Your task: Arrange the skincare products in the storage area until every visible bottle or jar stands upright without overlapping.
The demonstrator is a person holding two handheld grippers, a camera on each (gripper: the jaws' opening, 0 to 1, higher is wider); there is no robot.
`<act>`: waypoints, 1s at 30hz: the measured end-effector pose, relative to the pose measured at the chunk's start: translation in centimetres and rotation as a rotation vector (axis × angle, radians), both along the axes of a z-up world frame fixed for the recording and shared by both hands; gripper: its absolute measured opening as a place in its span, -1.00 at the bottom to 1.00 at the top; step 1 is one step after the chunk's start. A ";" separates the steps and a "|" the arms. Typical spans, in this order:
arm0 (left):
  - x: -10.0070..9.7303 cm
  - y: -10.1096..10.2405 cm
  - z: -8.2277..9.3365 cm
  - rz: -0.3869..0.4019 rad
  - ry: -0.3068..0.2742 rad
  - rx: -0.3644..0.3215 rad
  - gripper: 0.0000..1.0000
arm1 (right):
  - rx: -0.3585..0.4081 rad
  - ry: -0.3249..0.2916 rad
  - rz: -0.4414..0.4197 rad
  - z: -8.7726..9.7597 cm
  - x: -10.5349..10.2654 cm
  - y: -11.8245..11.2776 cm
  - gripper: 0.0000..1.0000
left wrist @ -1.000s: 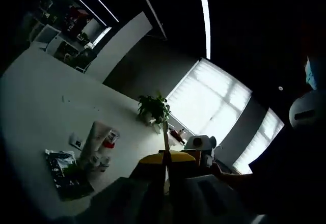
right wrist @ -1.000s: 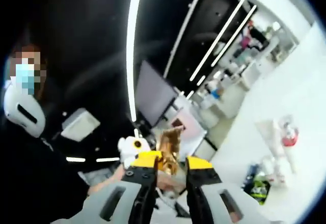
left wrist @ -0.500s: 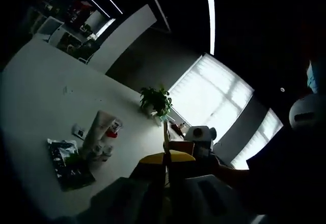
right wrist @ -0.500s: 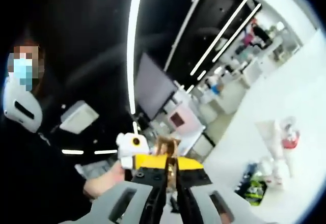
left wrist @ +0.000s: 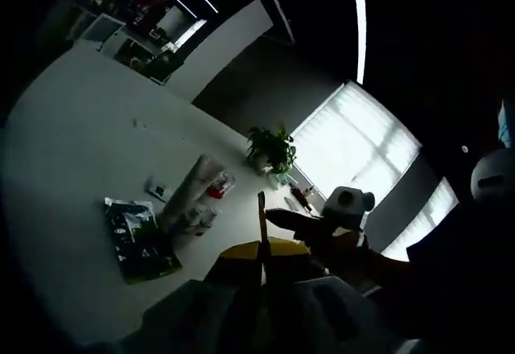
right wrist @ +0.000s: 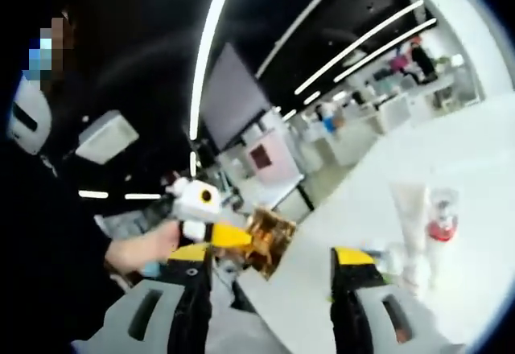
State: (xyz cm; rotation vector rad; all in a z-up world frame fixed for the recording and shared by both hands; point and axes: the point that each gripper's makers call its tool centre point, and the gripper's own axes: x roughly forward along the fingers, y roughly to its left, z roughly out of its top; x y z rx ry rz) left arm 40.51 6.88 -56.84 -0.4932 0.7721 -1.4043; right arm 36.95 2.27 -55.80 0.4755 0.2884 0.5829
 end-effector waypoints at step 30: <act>9.2 1.3 -10.9 0.135 0.170 0.188 -1.00 | -0.147 0.091 0.028 -4.3 -0.3 -1.0 0.99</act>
